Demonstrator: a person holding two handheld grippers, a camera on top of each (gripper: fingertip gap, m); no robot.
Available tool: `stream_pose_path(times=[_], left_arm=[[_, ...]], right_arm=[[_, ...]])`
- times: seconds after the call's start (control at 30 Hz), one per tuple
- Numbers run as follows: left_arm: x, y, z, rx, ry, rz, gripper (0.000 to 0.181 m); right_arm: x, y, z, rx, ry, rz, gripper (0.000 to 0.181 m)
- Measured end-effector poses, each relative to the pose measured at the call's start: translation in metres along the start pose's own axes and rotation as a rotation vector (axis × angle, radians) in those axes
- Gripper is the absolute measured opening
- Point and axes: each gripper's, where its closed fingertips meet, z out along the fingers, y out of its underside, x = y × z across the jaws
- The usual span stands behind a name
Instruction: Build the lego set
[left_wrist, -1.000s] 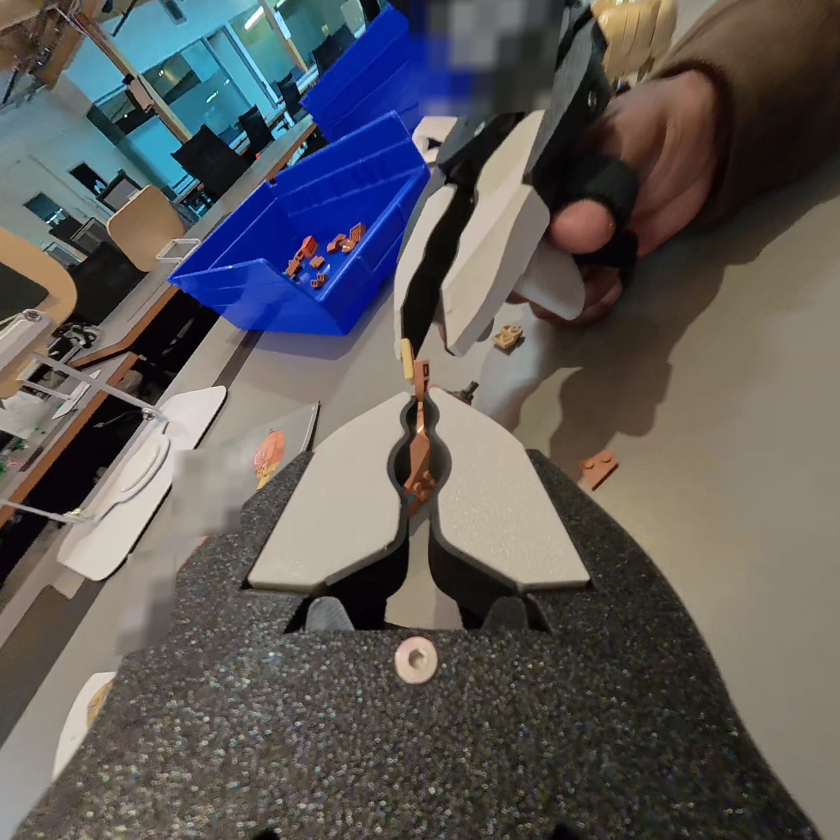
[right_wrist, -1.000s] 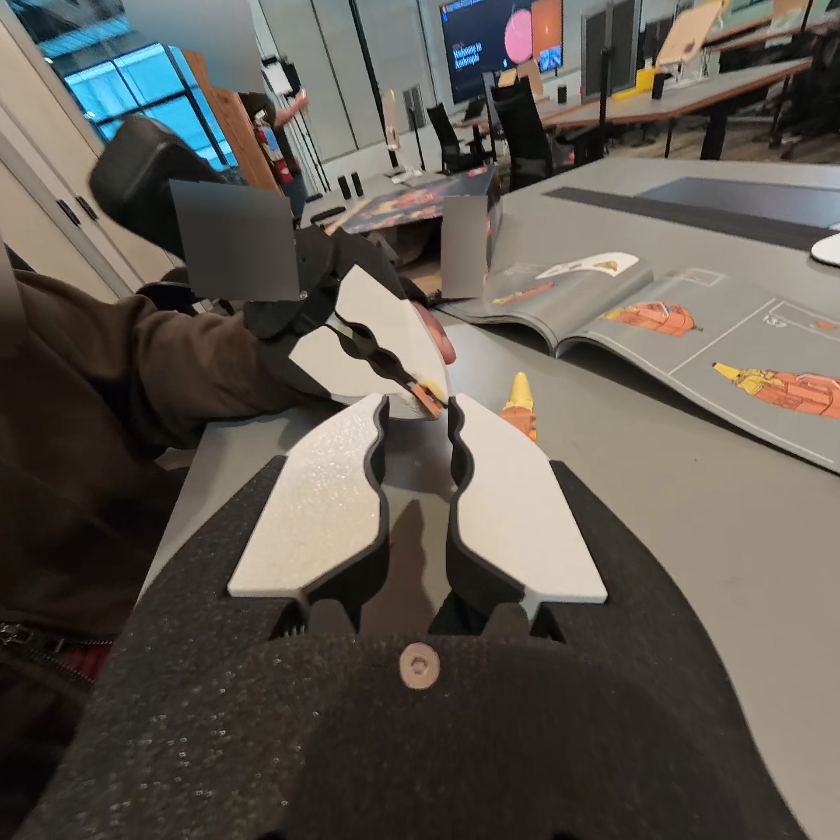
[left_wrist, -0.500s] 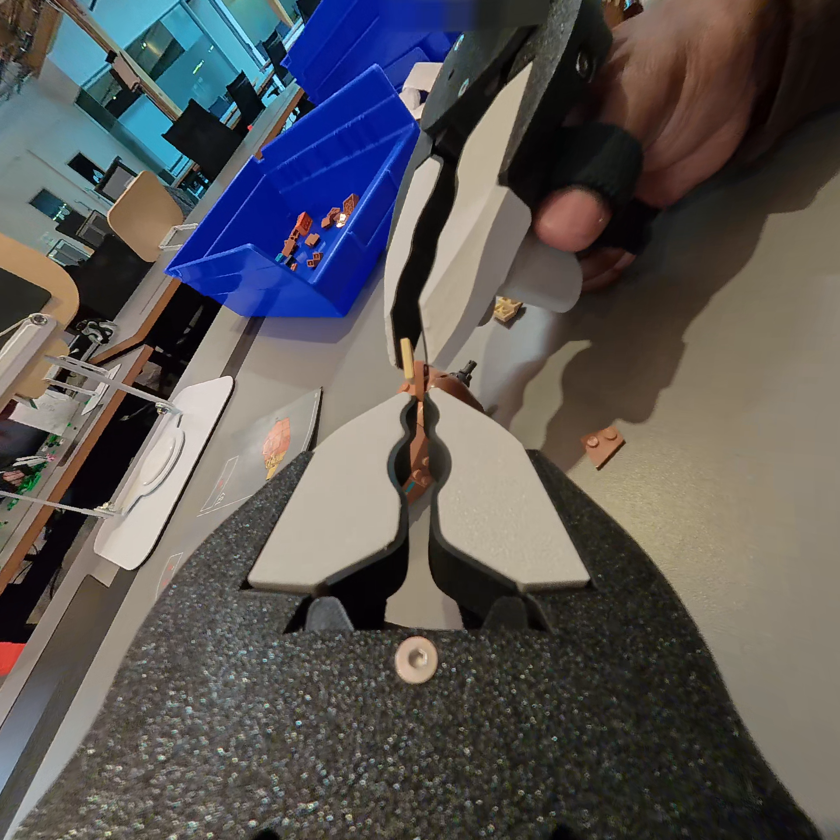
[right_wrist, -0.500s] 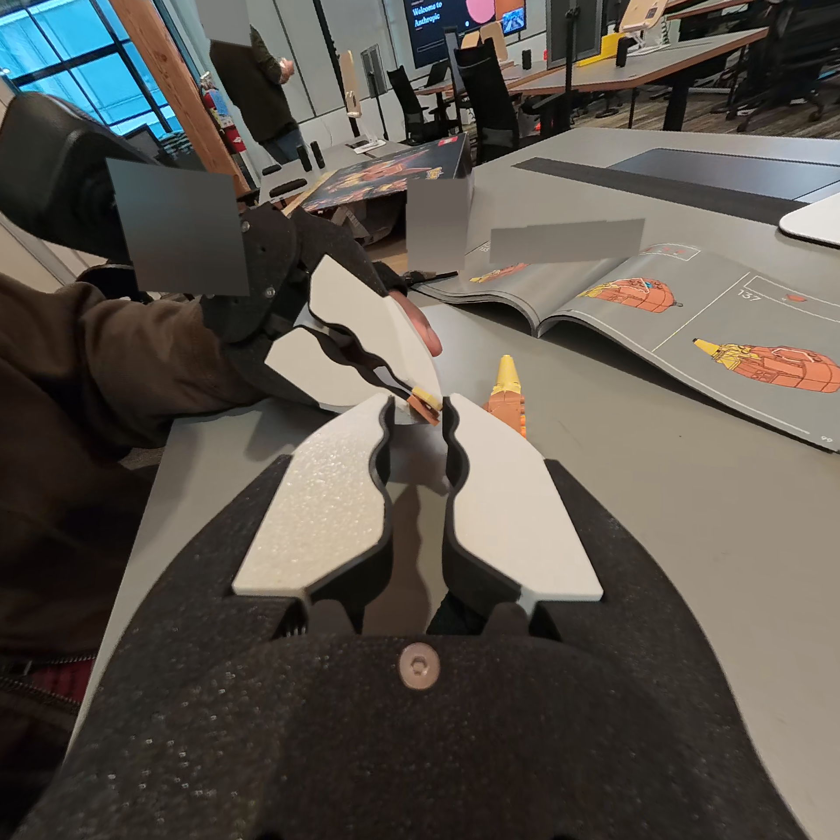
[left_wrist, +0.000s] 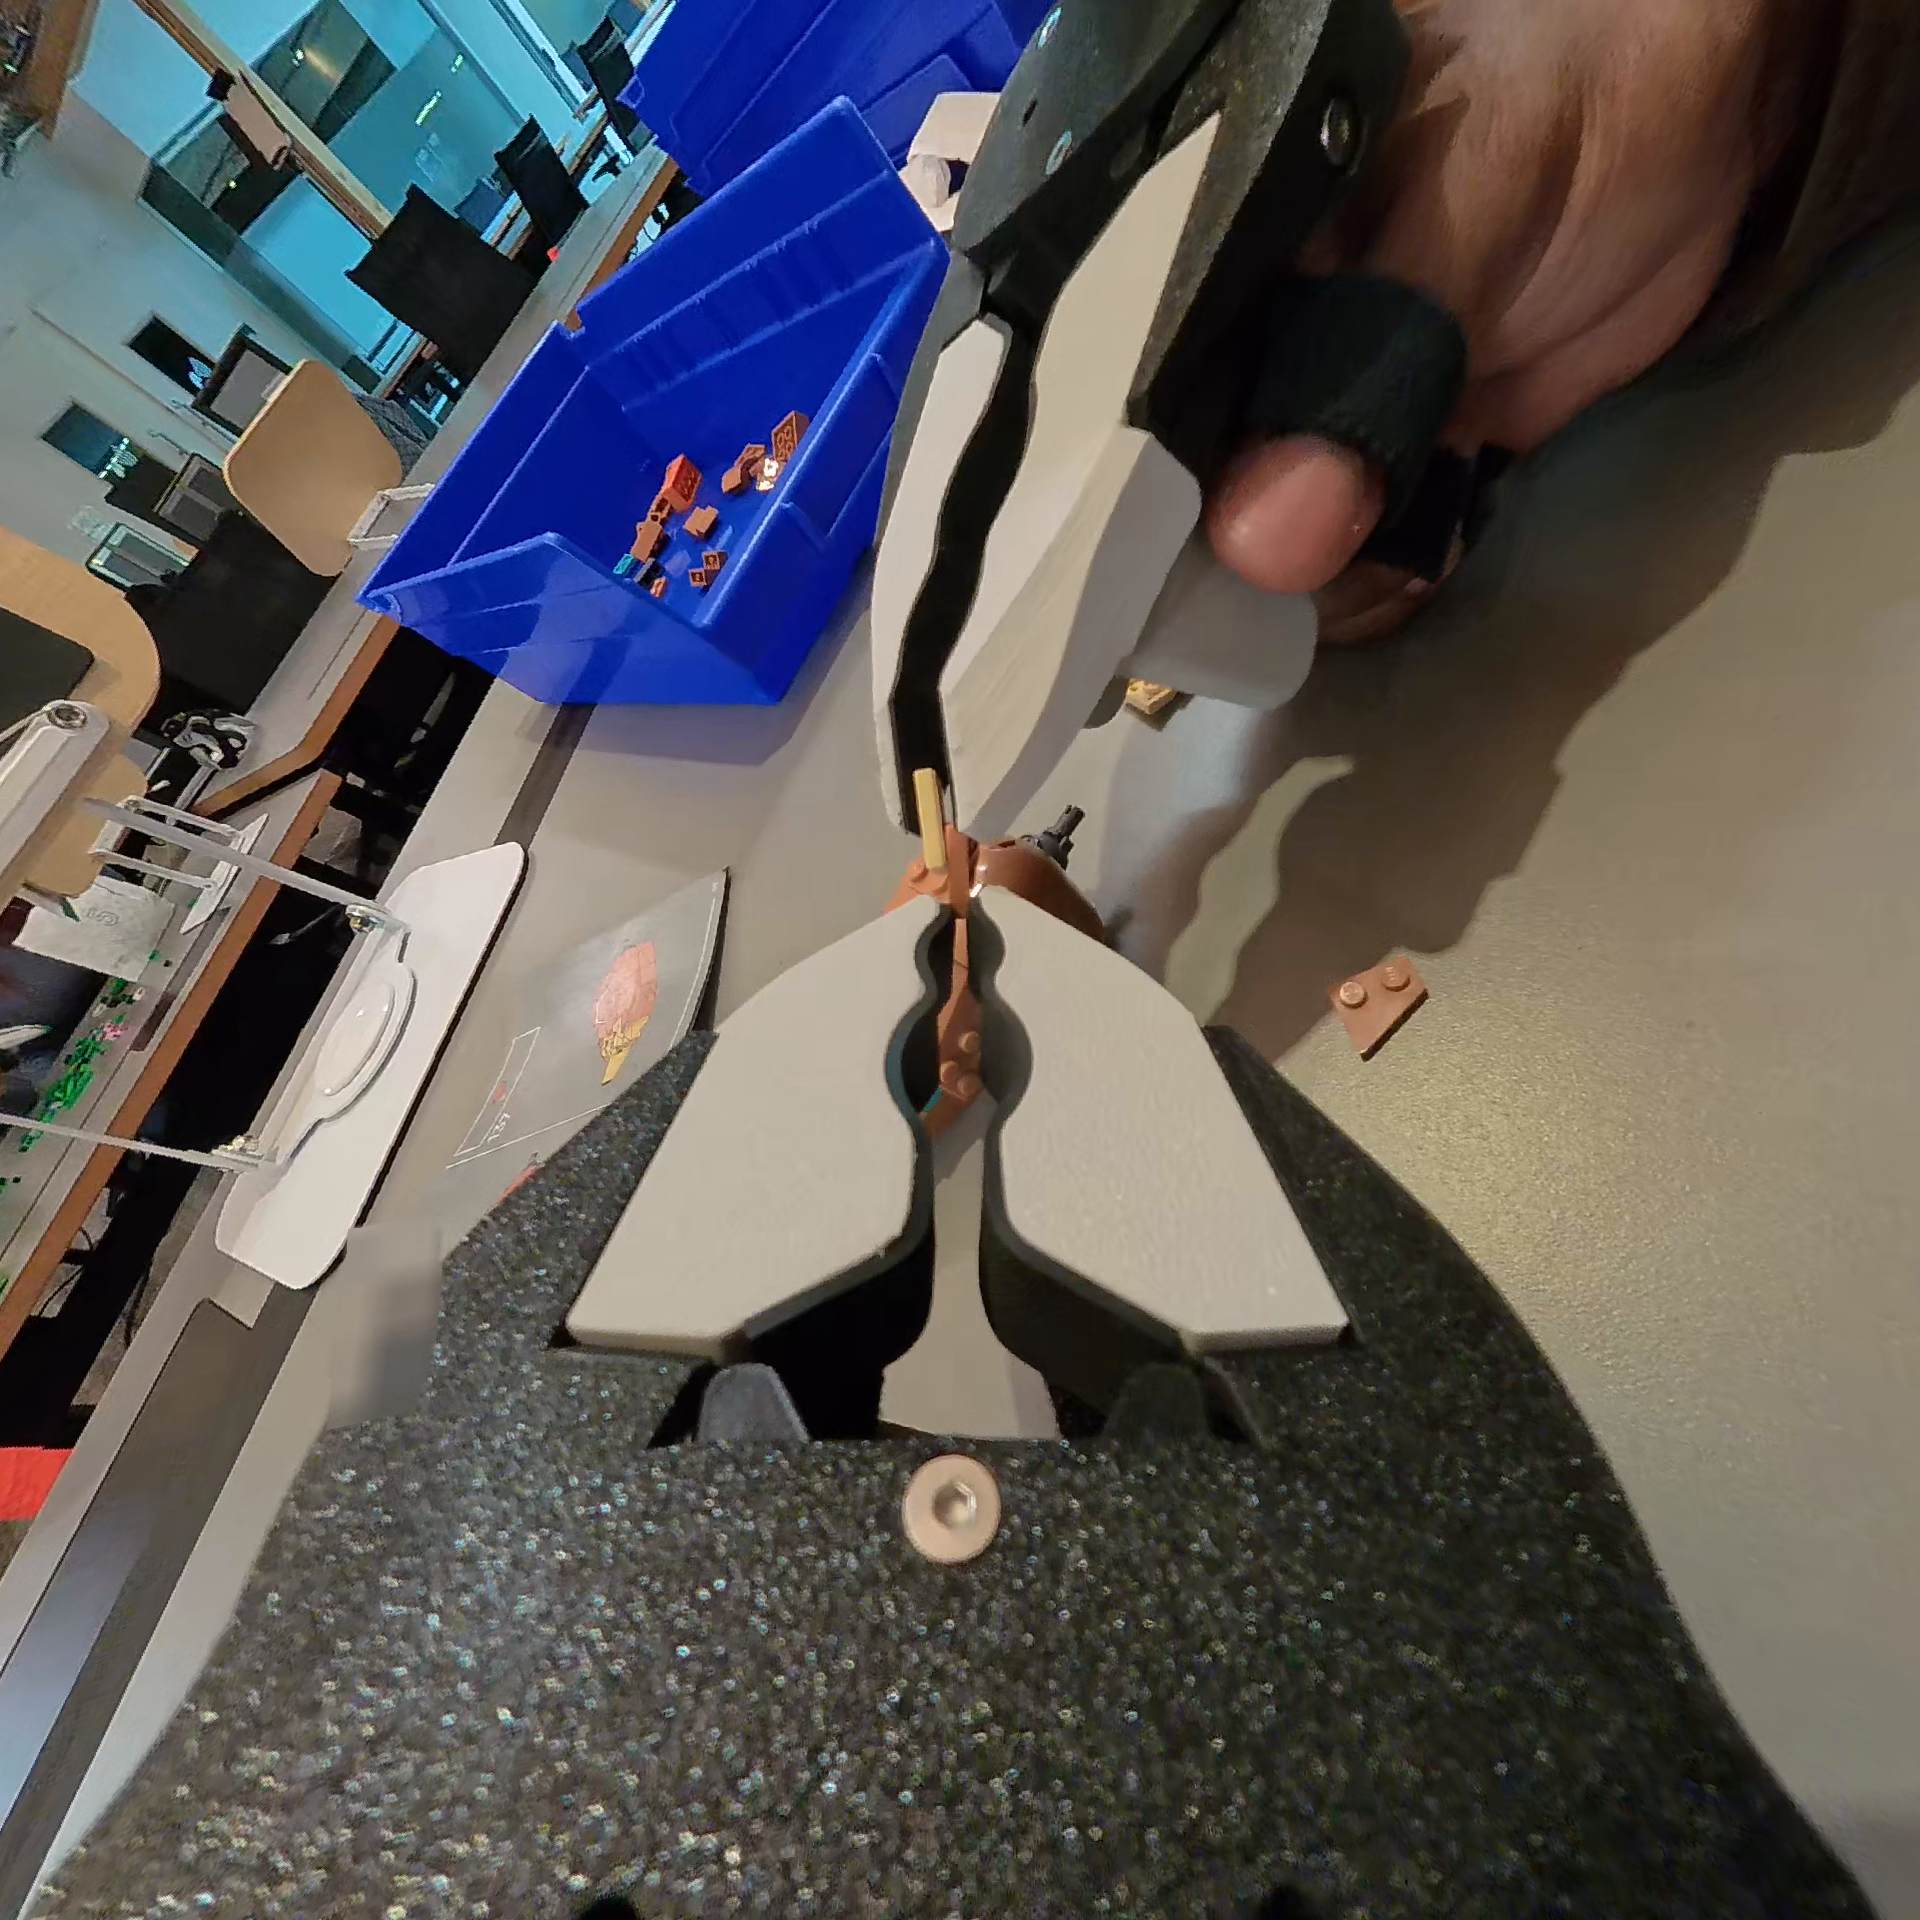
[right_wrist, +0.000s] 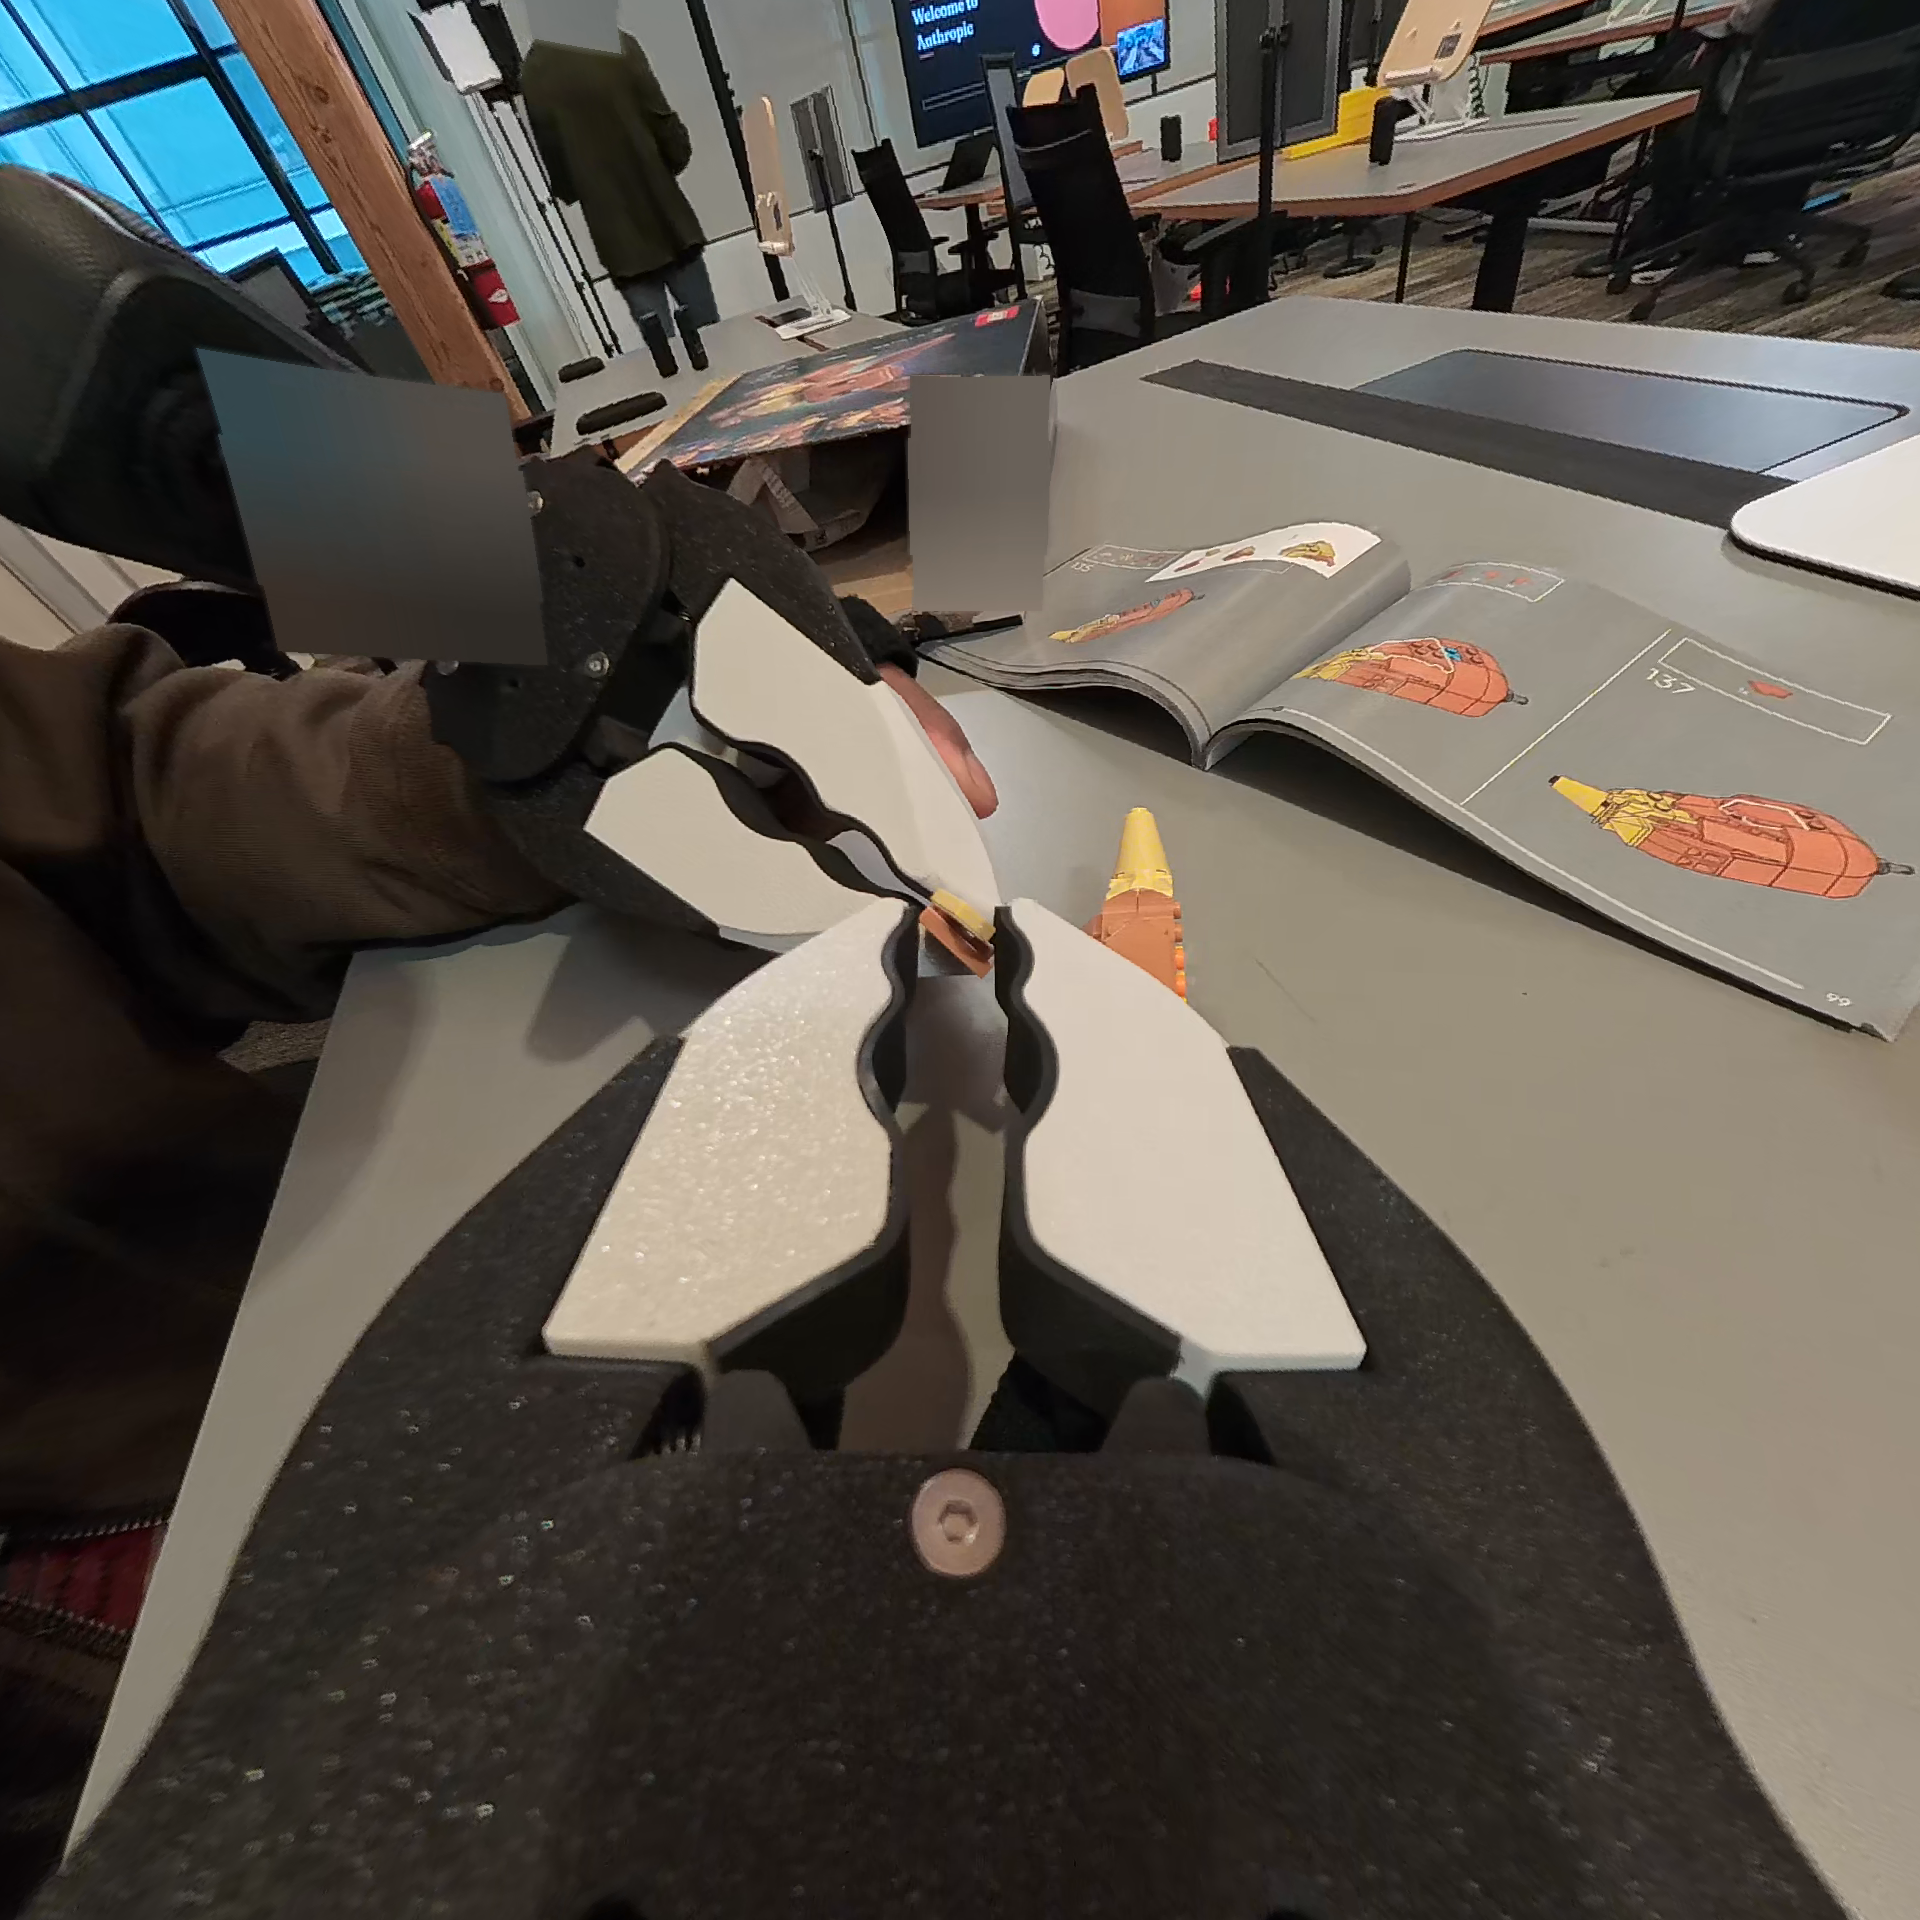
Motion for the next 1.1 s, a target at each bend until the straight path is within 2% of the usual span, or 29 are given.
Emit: stream_pose_path(times=[0.63, 0.87, 1.0, 1.1], left_arm=[[0.001, 0.002, 0.001, -0.017, 0.010, -0.004, 0.002], [0.011, 0.001, -0.001, 0.002, 0.097, -0.033, 0.002], [0.019, 0.002, -0.003, -0.001, 0.168, -0.043, 0.002], [0.025, 0.004, -0.004, -0.020, 0.199, -0.014, 0.002]], right_arm=[[-0.001, 0.002, 0.001, -0.009, -0.004, -0.027, 0.017], [-0.007, 0.007, -0.003, -0.065, -0.024, -0.285, 0.036], [-0.015, 0.015, -0.003, -0.123, -0.034, -0.469, 0.033], [-0.015, 0.024, -0.001, -0.176, -0.024, -0.535, 0.028]])
